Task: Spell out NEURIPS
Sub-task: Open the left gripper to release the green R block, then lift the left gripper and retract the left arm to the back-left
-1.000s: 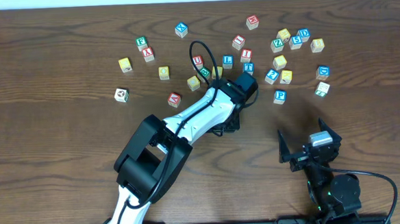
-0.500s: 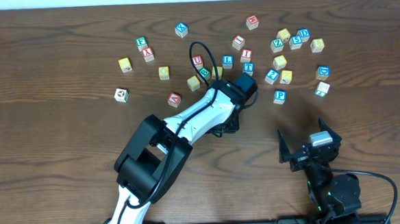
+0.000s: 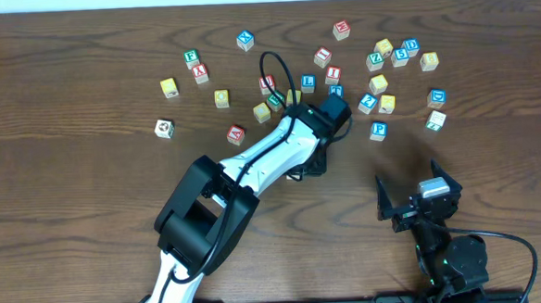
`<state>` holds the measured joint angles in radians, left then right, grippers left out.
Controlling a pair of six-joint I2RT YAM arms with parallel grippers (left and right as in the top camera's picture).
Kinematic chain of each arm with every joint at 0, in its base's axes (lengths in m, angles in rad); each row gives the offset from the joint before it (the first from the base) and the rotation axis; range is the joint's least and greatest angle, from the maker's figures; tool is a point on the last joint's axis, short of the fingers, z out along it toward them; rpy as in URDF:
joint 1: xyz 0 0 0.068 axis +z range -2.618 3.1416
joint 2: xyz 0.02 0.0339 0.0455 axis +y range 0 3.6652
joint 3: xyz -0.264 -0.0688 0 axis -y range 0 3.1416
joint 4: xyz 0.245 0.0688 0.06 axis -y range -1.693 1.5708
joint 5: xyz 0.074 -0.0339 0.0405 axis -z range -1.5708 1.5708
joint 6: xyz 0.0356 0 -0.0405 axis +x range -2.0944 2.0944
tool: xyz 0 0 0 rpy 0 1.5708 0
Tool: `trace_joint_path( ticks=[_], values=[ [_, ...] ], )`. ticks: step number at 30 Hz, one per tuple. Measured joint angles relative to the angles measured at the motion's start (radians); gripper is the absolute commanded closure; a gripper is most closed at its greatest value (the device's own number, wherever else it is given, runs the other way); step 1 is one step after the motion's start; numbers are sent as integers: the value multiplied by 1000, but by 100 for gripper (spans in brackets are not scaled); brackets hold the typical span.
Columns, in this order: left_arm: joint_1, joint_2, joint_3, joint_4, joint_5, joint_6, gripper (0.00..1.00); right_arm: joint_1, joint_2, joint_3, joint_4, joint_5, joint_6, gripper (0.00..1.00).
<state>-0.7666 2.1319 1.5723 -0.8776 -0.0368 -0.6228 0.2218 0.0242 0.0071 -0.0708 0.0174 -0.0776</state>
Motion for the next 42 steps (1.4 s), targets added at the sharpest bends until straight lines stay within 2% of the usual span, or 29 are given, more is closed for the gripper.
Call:
trace_joint_path(
  ticks=[19, 42],
  values=[
    [0, 0, 13, -6, -8, 29, 52, 0, 0, 0, 0, 0, 0, 1],
    [21, -26, 20, -42, -83, 37, 52, 0, 0, 0, 0, 0, 0, 1]
  ],
)
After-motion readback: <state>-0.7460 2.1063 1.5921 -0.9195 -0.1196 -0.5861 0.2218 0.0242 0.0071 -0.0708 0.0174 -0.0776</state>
